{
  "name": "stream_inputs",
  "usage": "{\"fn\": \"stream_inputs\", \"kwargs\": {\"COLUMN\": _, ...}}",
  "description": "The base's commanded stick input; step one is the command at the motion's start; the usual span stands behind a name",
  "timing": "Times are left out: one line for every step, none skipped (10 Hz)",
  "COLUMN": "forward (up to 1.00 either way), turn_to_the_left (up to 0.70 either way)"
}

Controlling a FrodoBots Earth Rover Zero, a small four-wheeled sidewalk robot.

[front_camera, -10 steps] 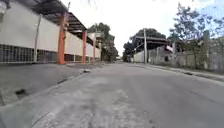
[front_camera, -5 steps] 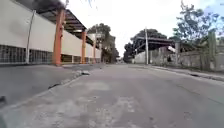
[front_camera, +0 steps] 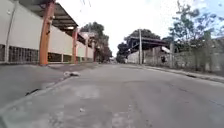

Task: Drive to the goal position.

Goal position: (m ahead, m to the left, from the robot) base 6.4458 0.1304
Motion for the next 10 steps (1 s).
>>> {"fn": "stream_inputs", "kwargs": {"forward": 1.00, "turn_to_the_left": 0.00}}
{"fn": "stream_inputs", "kwargs": {"forward": 1.00, "turn_to_the_left": 0.00}}
{"fn": "stream_inputs", "kwargs": {"forward": 1.00, "turn_to_the_left": 0.00}}
{"fn": "stream_inputs", "kwargs": {"forward": 1.00, "turn_to_the_left": 0.00}}
{"fn": "stream_inputs", "kwargs": {"forward": 1.00, "turn_to_the_left": 0.00}}
{"fn": "stream_inputs", "kwargs": {"forward": 1.00, "turn_to_the_left": 0.00}}
{"fn": "stream_inputs", "kwargs": {"forward": 1.00, "turn_to_the_left": 0.00}}
{"fn": "stream_inputs", "kwargs": {"forward": 1.00, "turn_to_the_left": 0.00}}
{"fn": "stream_inputs", "kwargs": {"forward": 1.00, "turn_to_the_left": 0.00}}
{"fn": "stream_inputs", "kwargs": {"forward": 1.00, "turn_to_the_left": 0.00}}
